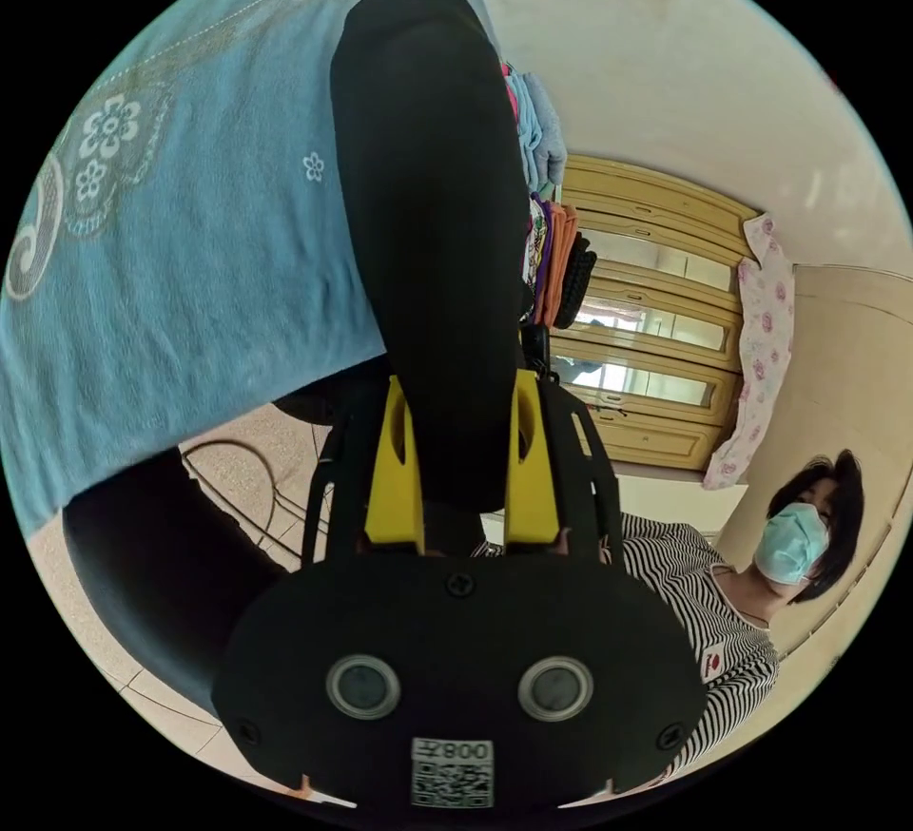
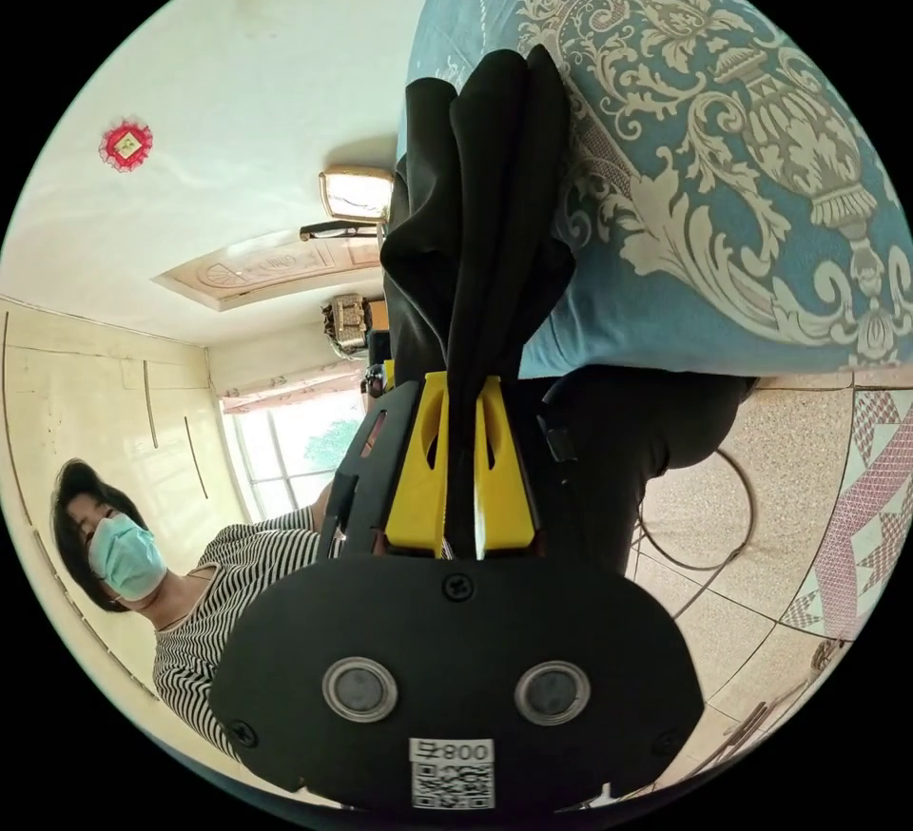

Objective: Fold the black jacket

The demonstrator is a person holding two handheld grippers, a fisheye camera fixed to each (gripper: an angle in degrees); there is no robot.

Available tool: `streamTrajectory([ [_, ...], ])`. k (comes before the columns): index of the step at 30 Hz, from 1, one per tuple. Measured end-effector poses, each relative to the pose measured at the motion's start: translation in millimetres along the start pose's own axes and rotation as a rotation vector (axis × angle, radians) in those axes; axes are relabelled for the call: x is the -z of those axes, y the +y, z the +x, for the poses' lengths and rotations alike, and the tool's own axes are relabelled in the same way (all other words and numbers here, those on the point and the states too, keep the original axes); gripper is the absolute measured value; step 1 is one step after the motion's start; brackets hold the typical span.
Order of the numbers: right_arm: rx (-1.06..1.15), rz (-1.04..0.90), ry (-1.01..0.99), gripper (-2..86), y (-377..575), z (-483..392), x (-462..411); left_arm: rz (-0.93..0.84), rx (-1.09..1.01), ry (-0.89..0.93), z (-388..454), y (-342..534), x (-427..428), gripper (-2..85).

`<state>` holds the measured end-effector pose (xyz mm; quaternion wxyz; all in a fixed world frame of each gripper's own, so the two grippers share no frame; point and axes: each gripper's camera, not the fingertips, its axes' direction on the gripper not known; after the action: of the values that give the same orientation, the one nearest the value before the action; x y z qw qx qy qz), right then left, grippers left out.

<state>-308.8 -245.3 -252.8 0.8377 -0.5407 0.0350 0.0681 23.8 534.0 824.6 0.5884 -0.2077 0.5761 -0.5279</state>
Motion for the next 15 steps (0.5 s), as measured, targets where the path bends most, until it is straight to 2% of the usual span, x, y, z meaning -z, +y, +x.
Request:
streamTrajectory([
  [15, 0.058, 0.035, -0.073, 2.5, 108.6, -17.9, -26.7, -0.002, 0.034, -0.010, 60.8, 89.9, -42.1, 15.0],
])
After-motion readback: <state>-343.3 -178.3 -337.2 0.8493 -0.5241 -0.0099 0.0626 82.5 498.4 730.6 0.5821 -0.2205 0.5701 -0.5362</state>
